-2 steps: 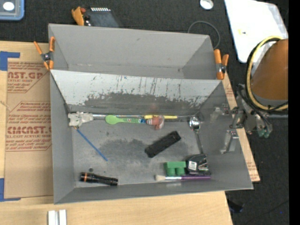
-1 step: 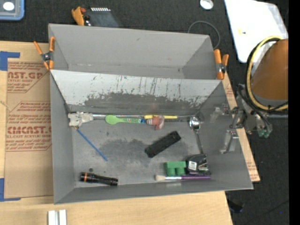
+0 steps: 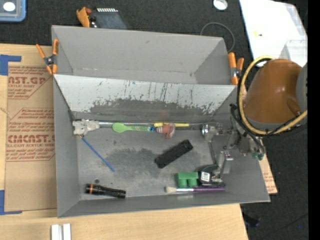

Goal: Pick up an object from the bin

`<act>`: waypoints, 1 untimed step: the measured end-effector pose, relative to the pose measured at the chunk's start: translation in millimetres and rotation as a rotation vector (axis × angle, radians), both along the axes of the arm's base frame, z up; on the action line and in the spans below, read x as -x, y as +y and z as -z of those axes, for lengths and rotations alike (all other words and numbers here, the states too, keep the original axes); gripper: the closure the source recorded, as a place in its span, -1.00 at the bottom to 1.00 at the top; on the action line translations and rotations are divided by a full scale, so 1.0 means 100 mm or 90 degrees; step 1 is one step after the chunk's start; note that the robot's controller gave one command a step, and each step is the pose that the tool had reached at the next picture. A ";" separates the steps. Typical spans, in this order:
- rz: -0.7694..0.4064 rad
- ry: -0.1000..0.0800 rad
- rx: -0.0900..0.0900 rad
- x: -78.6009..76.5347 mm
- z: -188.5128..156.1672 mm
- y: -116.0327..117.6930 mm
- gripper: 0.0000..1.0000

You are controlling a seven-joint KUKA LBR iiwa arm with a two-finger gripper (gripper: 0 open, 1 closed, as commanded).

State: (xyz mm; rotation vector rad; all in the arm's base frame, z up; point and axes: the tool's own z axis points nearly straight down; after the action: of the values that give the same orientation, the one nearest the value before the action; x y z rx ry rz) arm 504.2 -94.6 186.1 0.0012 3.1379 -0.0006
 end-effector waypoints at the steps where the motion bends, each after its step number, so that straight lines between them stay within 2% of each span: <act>1: -0.030 -0.004 0.003 -0.15 0.08 0.07 -1.00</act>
Offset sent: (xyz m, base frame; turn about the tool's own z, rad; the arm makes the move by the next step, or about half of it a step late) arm 0.0299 0.0634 -0.0431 -0.0508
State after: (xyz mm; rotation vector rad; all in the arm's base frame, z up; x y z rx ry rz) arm 519.1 -88.0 178.1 -0.0720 3.1305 -0.0073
